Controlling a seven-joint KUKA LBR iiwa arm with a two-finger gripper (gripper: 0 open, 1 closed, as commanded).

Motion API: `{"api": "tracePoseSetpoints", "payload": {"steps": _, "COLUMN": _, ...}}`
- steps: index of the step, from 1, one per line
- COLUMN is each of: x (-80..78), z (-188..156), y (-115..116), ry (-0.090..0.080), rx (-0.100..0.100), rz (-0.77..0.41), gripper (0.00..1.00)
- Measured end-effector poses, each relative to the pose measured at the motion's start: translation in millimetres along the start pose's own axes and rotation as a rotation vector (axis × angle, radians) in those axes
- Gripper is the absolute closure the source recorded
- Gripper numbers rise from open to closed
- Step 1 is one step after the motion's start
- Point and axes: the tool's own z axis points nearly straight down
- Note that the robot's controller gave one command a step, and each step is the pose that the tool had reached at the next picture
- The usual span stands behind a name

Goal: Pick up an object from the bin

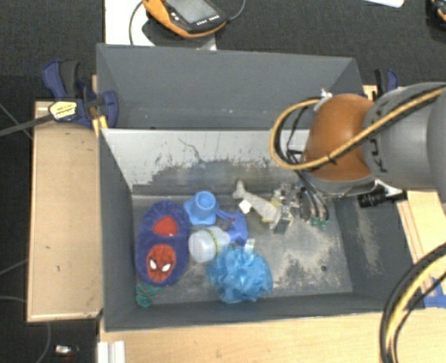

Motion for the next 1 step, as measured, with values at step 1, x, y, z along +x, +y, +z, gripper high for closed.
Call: {"api": "tracePoseSetpoints", "payload": {"steps": 1, "x": -0.3, "z": -10.2, "y": -0.1, "ry": -0.002, "rx": -0.001, "rz": 0.001, "gripper": 1.0}}
